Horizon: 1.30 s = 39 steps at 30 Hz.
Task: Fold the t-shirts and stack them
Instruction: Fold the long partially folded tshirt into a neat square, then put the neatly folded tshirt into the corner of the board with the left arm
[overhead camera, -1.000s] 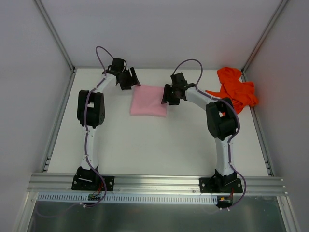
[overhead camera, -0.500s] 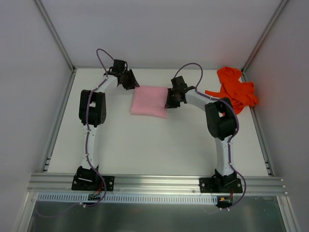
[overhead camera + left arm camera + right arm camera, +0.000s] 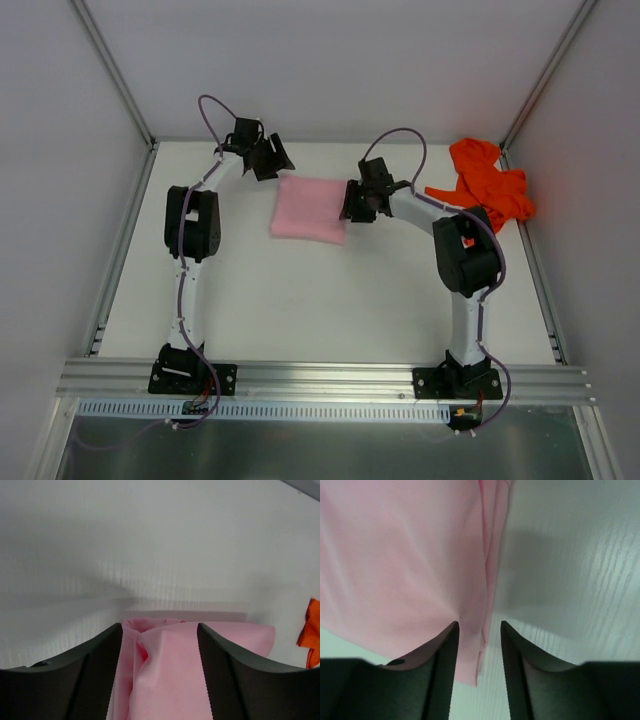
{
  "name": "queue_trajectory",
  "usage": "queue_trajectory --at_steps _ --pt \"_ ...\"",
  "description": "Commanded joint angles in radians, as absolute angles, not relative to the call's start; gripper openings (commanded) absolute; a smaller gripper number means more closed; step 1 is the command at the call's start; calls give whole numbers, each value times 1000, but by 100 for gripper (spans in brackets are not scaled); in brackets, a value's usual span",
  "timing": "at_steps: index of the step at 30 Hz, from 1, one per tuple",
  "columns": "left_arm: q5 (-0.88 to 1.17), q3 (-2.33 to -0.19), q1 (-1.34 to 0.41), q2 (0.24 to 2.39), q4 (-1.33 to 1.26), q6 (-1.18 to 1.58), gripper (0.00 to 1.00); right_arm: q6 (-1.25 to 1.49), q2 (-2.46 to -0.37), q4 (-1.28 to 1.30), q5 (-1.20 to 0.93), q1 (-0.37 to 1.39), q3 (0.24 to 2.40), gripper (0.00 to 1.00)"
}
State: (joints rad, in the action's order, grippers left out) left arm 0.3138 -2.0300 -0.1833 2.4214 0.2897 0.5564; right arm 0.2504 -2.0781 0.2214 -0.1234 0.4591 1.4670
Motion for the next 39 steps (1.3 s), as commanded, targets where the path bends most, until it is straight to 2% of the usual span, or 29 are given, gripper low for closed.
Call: queue_trajectory --at_steps 1,3,6,9,16,22,29,33,36,37,39 --pt "324 -2098 -184 2396 307 506 64 215 -1916 196 -109 465 1491 44" --pt "302 -2115 -180 2375 336 461 75 196 -1882 221 -106 463 1509 48" --pt "252 -2131 -169 2307 423 394 82 202 -1821 233 -129 465 1516 50" --pt "235 -2099 -166 2218 508 345 82 219 -1781 239 -155 477 1477 49" --pt "354 -1782 -170 2031 526 391 82 274 -1740 195 -164 511 1329 48" --pt "400 -1583 -192 2023 425 417 82 261 -1668 215 -98 509 1298 54" --pt "391 -1586 -206 2115 354 400 81 203 -1521 331 -6 511 1301 60" --pt "400 -1623 -206 2175 313 405 74 186 -1416 394 70 509 1279 61" --pt "403 -1625 -206 2198 276 422 60 189 -1329 431 121 511 1249 61" --pt "403 -1623 -206 2203 267 431 51 189 -1306 443 152 511 1232 62" --pt "402 -1615 -206 2217 250 443 41 190 -1243 459 199 511 1213 63"
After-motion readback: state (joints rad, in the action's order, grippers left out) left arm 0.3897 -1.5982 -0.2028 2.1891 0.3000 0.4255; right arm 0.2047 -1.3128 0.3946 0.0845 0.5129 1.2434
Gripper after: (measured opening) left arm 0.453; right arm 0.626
